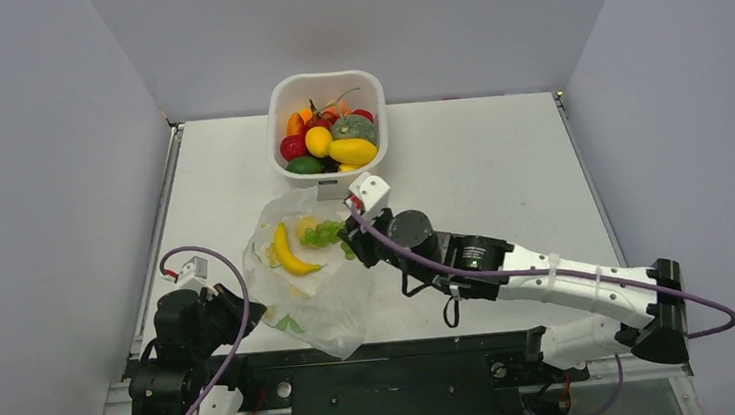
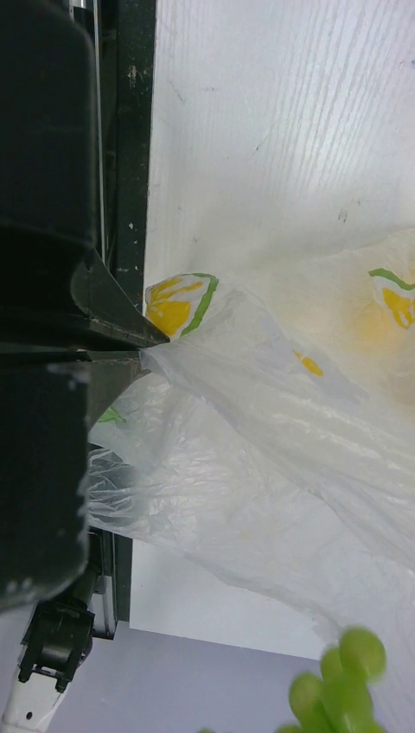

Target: Take the fake fruits out of the plastic bag

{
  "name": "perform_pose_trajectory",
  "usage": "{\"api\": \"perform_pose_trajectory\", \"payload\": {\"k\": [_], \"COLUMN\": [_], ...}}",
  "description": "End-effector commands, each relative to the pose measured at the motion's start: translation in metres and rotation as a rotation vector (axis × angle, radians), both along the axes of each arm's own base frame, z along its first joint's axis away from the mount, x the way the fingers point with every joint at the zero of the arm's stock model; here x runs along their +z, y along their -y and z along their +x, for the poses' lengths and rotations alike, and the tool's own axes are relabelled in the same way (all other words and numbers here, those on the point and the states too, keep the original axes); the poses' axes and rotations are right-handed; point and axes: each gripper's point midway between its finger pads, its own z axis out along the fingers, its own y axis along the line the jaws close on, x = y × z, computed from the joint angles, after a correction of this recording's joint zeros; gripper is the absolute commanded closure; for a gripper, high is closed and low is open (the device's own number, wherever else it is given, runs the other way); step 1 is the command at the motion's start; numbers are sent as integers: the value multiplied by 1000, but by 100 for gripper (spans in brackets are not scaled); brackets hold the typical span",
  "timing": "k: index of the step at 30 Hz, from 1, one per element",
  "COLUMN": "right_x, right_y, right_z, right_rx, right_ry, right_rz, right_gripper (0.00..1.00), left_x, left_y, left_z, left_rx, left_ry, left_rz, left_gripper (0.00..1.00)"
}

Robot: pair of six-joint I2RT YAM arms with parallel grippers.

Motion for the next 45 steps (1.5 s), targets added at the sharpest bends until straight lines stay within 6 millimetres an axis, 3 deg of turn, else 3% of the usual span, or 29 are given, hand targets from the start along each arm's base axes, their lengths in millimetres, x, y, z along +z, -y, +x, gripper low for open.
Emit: {"api": "perform_pose_trajectory", "payload": {"k": [1,7,11,15,18,19,20,21,23,24,25,26,27,28,29,30,31,32,33,34,35,36,37,40,41,42,43,44,45], "right_x": [45,54,60,63,77,70,81,71,83,72,82,74,86,72,86,68,81,63,76,58,67,49,60,48,33,43,28,39,20], "right_y": [54,114,139,157,159,159,159,159,158,156,154,153,151,148,145,140,137,131,128,122,118,109,104,83,77,72,65,60,55], "right_z": [21,54,74,109,135,149,157,173,197,213,222,239,248,264,273,289,297,312,318,331,338,348,354,377,385,388,395,398,406], "right_rx": [-147,-343,-442,-540,-571,-592,-602,-628,-656,-677,-682,-699,-705,-721,-722,-736,-732,-741,-735,-739,-732,-721,-712,-679,-675,-655,-649,-631,-634], "right_ry": [49,80,79,67,89,83,103,87,101,89,102,96,112,94,110,86,96,70,85,61,72,46,55,33,17,32,17,33,11], "right_rz": [142,212,268,313,355,339,366,346,372,360,381,376,402,384,409,388,410,391,417,400,420,400,416,424,416,441,433,457,441], "right_gripper": [100,100,100,100,100,100,100,100,100,100,100,100,100,100,100,100,100,100,100,100,100,100,100,100,100,100,100,100,100], "left_x": [15,9,9,12,12,12,11,11,13,14,14,14,13,14,15,15,15,15,15,16,16,16,17,16,16,15,14,14,13], "left_y": [-7,-9,-12,-13,-10,-10,-9,-9,-8,-7,-6,-6,-6,-5,-5,-4,-4,-4,-4,-4,-4,-4,-4,-4,-5,-5,-5,-5,-5], "left_z": [0,-2,-2,-2,-2,-3,-3,-4,-5,-6,-7,-8,-8,-8,-9,-9,-9,-9,-9,-9,-9,-10,-10,-11,-11,-12,-12,-12,-12], "left_rx": [16,22,36,37,29,28,27,27,32,30,31,31,30,30,29,29,27,28,28,28,28,29,29,31,31,31,33,33,34], "left_ry": [39,27,23,31,30,29,27,24,26,29,29,27,25,25,24,21,18,16,15,12,12,9,9,-1,-2,-8,-10,-12,-14], "left_rz": [38,47,59,61,50,48,42,39,23,17,12,9,5,3,-1,-4,-6,-7,-7,-7,-6,-6,-5,-3,-1,-1,1,2,2], "left_gripper": [100,100,100,100,100,100,100,100,100,100,100,100,100,100,100,100,100,100,100,100,100,100,100,100,100,100,100,100,100]}}
